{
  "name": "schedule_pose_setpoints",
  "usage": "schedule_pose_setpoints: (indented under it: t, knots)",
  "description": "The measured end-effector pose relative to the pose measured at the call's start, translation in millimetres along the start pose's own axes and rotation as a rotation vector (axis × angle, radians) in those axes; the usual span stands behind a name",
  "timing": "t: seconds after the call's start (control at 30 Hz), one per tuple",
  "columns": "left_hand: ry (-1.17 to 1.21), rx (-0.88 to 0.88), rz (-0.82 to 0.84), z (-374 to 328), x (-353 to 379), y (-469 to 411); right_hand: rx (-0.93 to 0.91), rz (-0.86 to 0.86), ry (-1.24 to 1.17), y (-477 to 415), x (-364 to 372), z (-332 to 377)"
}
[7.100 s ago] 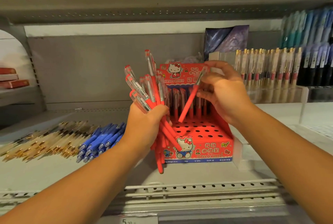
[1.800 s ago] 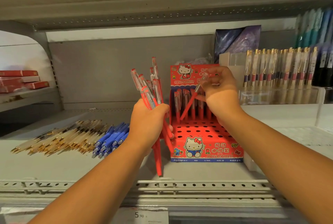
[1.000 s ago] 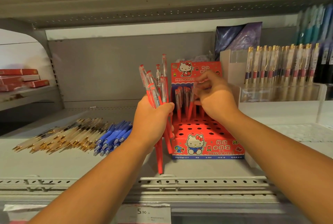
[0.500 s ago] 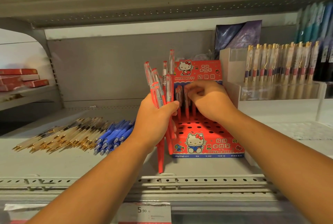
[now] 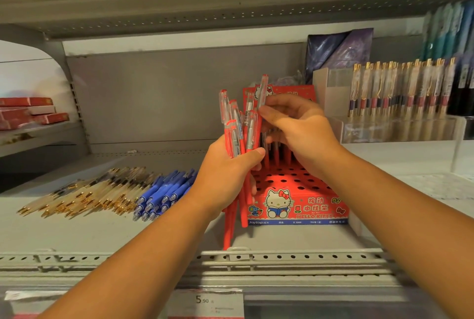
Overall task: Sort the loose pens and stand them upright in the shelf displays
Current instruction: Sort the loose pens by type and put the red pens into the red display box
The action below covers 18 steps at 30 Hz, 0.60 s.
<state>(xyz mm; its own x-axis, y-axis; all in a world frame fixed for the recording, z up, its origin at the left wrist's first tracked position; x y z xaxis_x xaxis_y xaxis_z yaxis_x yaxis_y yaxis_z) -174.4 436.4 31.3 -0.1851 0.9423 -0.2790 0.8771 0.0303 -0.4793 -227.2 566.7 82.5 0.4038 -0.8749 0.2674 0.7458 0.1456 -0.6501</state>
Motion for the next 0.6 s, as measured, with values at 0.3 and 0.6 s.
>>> schedule_pose_setpoints:
  t: [0.3,0.6]
  knots:
    - [0.005,-0.031,-0.022,5,0,-2,0.022,-0.219,-0.072,-6,-20,4]
    - [-0.029,-0.029,-0.074,8,-6,-4,-0.144,-0.143,0.536,-8,-30,13]
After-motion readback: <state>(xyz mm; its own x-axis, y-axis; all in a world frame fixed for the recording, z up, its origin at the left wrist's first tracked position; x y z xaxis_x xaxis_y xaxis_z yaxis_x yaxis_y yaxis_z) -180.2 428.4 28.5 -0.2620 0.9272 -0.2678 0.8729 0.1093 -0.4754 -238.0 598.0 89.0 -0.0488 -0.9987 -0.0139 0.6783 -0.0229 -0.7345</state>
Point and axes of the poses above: each hand's wrist, its own y-axis away from the middle knuckle, its own x-axis out of the palm, z = x × y, the point moved 8 cm from there along -y, towards the middle knuckle, and after that the axes turned 13 degrees about -y, right-handed, at the moved point
